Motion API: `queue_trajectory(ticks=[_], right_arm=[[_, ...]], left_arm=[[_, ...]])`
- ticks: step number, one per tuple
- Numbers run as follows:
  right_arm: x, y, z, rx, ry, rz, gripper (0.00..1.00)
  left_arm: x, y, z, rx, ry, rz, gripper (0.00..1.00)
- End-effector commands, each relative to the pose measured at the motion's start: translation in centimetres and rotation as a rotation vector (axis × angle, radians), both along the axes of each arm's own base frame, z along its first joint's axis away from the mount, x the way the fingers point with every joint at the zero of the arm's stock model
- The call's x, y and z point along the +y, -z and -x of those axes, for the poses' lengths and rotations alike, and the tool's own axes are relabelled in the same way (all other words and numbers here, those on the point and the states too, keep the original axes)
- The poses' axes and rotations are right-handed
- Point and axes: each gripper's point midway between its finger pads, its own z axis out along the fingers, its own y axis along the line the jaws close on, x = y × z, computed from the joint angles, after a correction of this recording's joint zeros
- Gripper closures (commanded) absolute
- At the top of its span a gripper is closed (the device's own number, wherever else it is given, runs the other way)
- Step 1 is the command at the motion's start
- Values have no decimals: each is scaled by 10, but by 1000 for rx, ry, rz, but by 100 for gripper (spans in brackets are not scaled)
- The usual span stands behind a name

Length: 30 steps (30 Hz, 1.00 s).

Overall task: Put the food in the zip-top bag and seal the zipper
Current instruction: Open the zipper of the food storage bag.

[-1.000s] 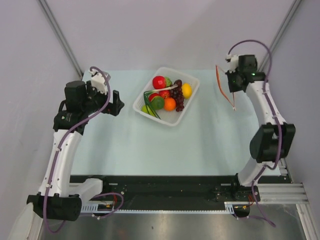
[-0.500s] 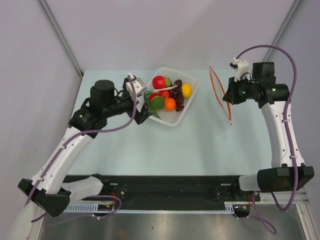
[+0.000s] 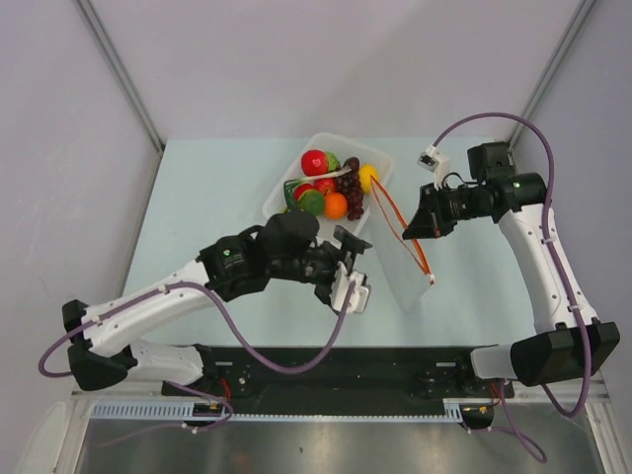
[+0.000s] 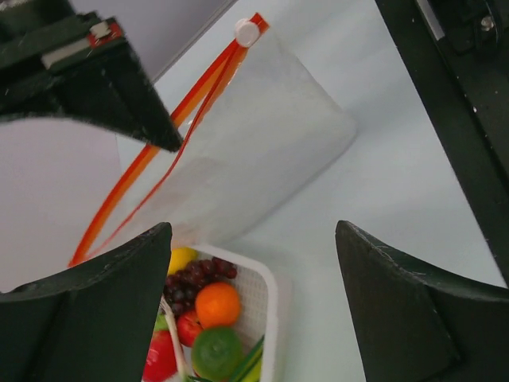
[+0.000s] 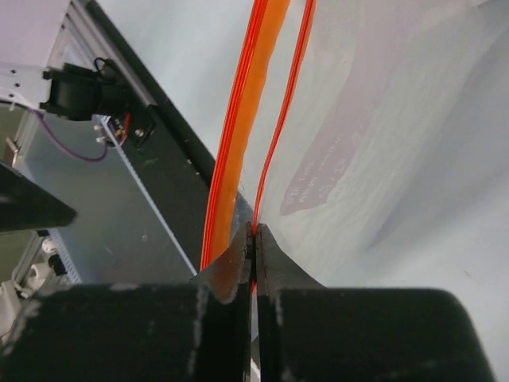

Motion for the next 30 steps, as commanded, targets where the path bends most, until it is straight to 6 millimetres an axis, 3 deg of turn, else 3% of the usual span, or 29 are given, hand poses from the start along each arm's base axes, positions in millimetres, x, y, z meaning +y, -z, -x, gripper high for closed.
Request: queue_trajectory(ticks=[1,5,10,16,19,30], right_arm=[[12,-19,29,-14,-99,-74,100],[11,-14,41,-11,-123,-52,100],[10,-7,51,-24,-148,-14,100],[5,1,68,-36,-185,55,100],[4,0,72,-51,-196,69,100],[4,-2,66,-85,-195,87,100]], left_arm=[[-29,-7,-2,-236,100,-2,13],[-48,-11,-10,-277,116,7,18],[-71,4,-21,-309,131,-4,22],[-82,11,-25,-309,137,-5,27],[-81,22,-24,-297,147,-39,35],[-58,46,-9,-212,174,-152,86]])
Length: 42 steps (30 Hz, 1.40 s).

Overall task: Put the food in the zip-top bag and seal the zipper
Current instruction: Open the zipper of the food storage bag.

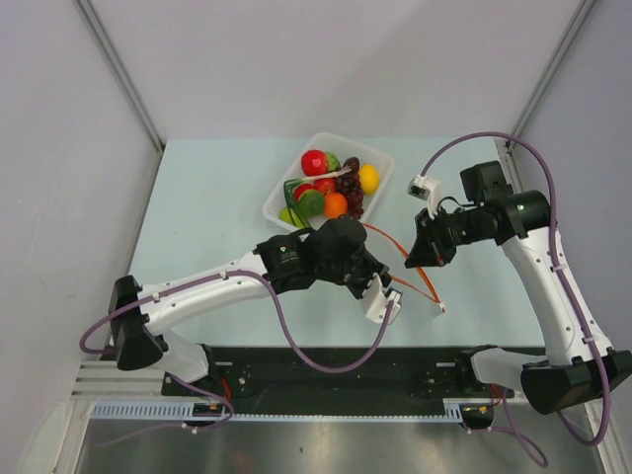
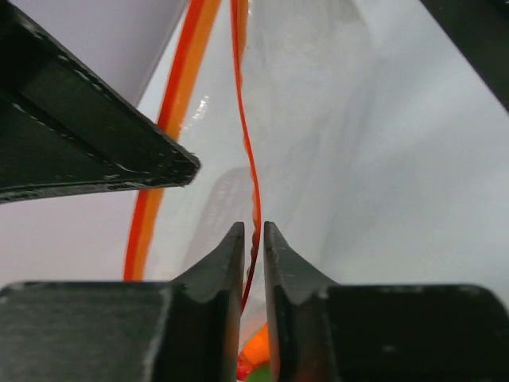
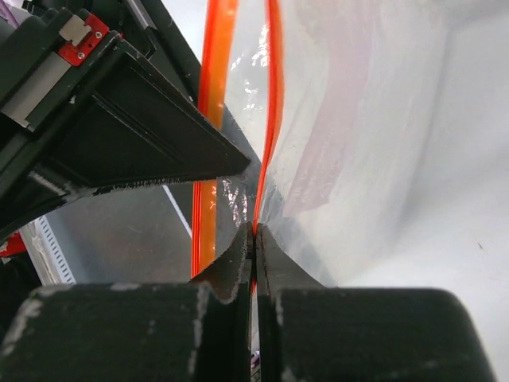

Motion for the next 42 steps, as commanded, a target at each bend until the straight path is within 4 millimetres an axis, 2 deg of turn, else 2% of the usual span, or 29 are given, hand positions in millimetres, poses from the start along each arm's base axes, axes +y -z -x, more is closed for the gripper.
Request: queue_trajectory(ticks=[1,2,3,5,6,7,10,14,18,20,25,27,28,32,35,37,39,42], right_arm=[[0,-5,-2,-45,-11,6,100],[0,-3,-4,-49,-10,20,96],[-1,-3,-5,-57,-6,28,86],[-4,1,-16,-85,31,68,73],[-5,2,-23,-96,55,78,60],[-4,0,-30,-119,73,76,57],[-2,-2,-42,-141,95,77,55],[4,-1,-45,-155,62,93,56],[8,2,-37,-164,8,115,60],[10,3,-30,-153,-22,108,55],[11,10,-14,-141,-93,119,53],[10,15,-9,-133,-107,135,61],[8,17,-10,-136,-104,146,77],[0,21,-14,-158,-80,193,100],[-15,21,-27,-197,-10,252,100],[-36,20,-43,-231,94,296,100],[-47,13,-60,-279,169,296,100],[-60,6,-78,-299,260,282,100]], left_arm=[[8,-16,10,14,19,8,99],[9,-14,11,21,19,7,100],[10,-14,12,28,18,6,100],[13,-17,16,40,30,18,100],[13,-18,18,48,31,22,100],[13,-19,20,55,38,26,100],[10,-21,21,74,30,36,100],[8,-23,19,79,26,42,100],[8,-26,20,87,24,50,100],[7,-26,20,90,20,53,100],[8,-26,19,88,14,53,100],[8,-26,18,84,10,55,100],[9,-26,18,83,9,55,100],[17,-26,20,73,8,52,100],[34,-18,28,72,27,10,100],[53,-1,41,96,53,-51,100],[70,17,53,147,58,-98,100],[80,31,62,205,46,-123,100]])
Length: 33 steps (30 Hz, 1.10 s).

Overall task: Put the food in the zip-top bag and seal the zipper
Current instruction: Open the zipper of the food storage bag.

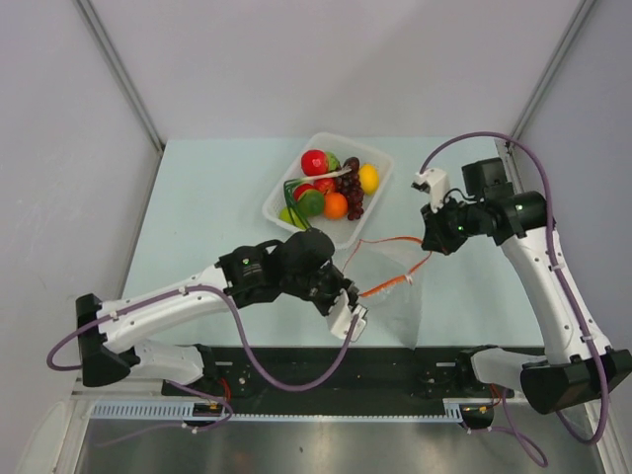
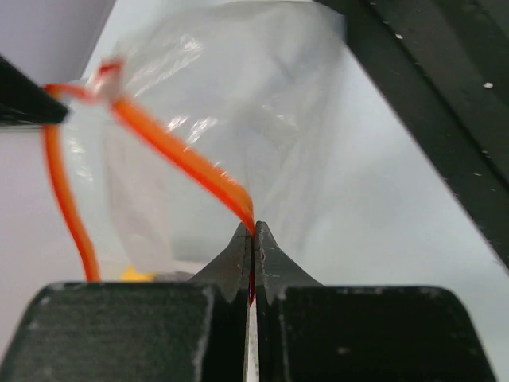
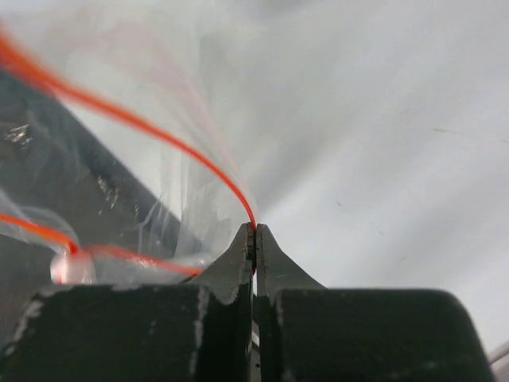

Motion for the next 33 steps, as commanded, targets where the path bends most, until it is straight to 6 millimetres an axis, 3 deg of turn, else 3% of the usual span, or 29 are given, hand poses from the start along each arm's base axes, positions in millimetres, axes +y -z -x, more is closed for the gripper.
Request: queue_trajectory(ticks=[1,4,7,8,9,11,12,13,14,16,17,19,20,22,24,26,27,28,29,30,31,32,33], right_arm=[[-20,-18,-30,-122,126,3,100],[-14,-14,-27,-95,115,-19,100],[-9,-9,-22,-81,108,-19,100],[-9,-7,-21,-73,110,-17,100],[-10,-5,-19,-71,114,-16,100],[-11,-1,-17,-62,124,-11,100],[-12,2,-16,-52,131,-6,100],[-13,3,-16,-54,135,-5,100],[-14,4,-16,-53,139,-1,100],[-14,7,-15,-48,149,-3,100],[-14,8,-15,-46,153,-5,100],[-14,10,-14,-39,160,-12,100],[-14,10,-13,-39,163,-13,100],[-15,10,-14,-39,167,-12,100],[-17,9,-14,-43,168,-9,100],[-17,9,-14,-42,165,-7,100],[-17,10,-14,-36,166,-4,100],[-17,9,-14,-38,166,-4,100],[-17,10,-14,-35,166,-1,100],[-18,11,-14,-33,167,0,100],[-18,12,-14,-30,168,4,100],[-18,12,-14,-29,167,5,100],[-18,13,-14,-28,166,7,100]], left_arm=[[19,18,25,108,26,-48,99],[10,12,17,135,-31,-30,94],[-2,-6,2,136,-119,9,75],[-4,-5,-3,141,-138,-5,60],[-9,-19,-8,133,-149,24,57],[-9,-32,-11,211,-146,51,38],[-12,-53,-15,229,-144,104,31],[-11,-62,-16,270,-151,135,14],[-11,-81,-29,274,-169,209,13],[-12,-97,-46,307,-250,292,9],[-10,-113,-71,286,-302,374,5],[-7,-122,-94,314,-355,437,5],[1,-135,-120,289,-395,503,5],[2,-126,-158,268,-482,519,7],[10,-132,-201,202,-572,553,10],[8,-102,-245,225,-643,496,17],[8,-119,-262,186,-656,520,20],[3,-89,-289,198,-706,470,23],[3,-81,-303,189,-745,448,23],[1,-104,-318,129,-754,472,23],[2,-95,-335,105,-806,441,25],[-4,-50,-349,149,-840,337,26],[-8,-71,-363,113,-852,373,27]])
